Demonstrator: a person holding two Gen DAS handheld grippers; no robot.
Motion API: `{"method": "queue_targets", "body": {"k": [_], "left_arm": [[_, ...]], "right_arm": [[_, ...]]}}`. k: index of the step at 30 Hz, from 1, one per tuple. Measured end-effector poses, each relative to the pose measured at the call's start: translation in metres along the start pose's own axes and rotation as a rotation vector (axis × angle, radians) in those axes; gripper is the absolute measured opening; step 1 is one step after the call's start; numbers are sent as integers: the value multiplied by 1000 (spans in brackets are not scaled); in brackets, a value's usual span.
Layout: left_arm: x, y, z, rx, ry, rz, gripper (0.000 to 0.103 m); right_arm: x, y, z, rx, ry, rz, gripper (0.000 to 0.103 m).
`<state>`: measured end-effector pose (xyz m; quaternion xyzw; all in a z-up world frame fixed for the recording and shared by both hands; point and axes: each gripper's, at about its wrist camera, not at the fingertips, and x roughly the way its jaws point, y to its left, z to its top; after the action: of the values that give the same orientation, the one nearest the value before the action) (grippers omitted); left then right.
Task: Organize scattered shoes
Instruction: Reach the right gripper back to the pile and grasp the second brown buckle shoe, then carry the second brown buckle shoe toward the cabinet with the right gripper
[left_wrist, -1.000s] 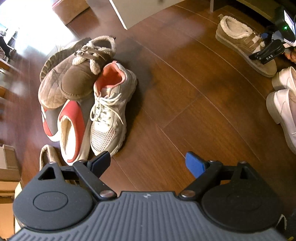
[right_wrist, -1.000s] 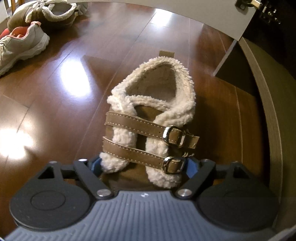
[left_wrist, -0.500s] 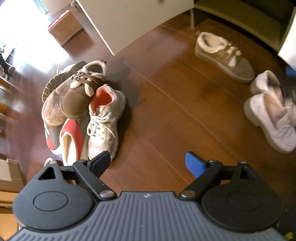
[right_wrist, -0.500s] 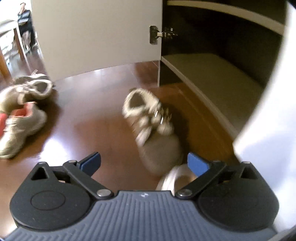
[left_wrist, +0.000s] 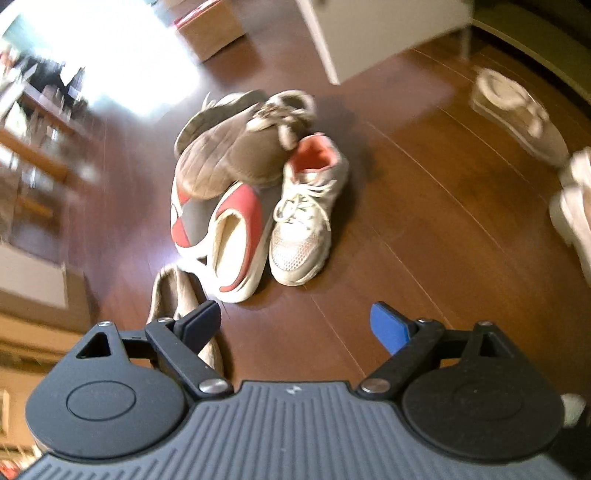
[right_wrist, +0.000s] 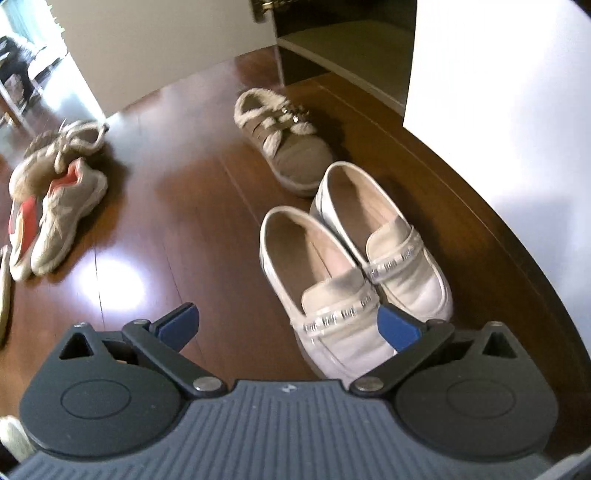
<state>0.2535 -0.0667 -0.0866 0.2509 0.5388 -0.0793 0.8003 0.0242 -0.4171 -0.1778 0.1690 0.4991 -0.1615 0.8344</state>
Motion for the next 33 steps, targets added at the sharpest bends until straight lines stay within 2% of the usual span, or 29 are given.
{"method": "queue_targets", "body": {"k": [2,5,8,10,12,15,17,21,22,27,28,29,31,33], "left_arm": [[10,15,9,-49,12,-4,90],[26,42,19,-146,25,-8,90],[45,63,28,-209,37,-17,90],[60,65,39,-208,27,-2,90],[80,64,62,-172,-18,18,90],[99,55,80,-118,-50,85,90],[120,57,91,-120,-71,131,90],[145,75,81,-234,-45,61,90],[150,79,77,-250,-33,51,90],[170,95,52,-278,30,61,90],[170,97,49,-280,33,62,90],[171,100,44,-282,39,66,90],[170,102,39,-275,39,81,90],[168,104,35,-267,37,97,90]], "right_arm": [[3,2,7,20,-2,18,102],[17,20,27,13,19,95,102],[62,62,55,99,47,179,100],[96,92,74,168,65,234,99],[129,123,93,238,84,290,95],[179,169,122,342,112,373,89],[212,199,141,411,130,428,76],[279,260,179,551,167,538,74],[299,273,183,619,182,559,74],[355,304,182,809,215,559,74],[364,308,181,845,234,566,65],[374,312,180,861,261,585,34],[379,320,182,830,262,616,15],[373,323,184,796,240,641,14]]}}
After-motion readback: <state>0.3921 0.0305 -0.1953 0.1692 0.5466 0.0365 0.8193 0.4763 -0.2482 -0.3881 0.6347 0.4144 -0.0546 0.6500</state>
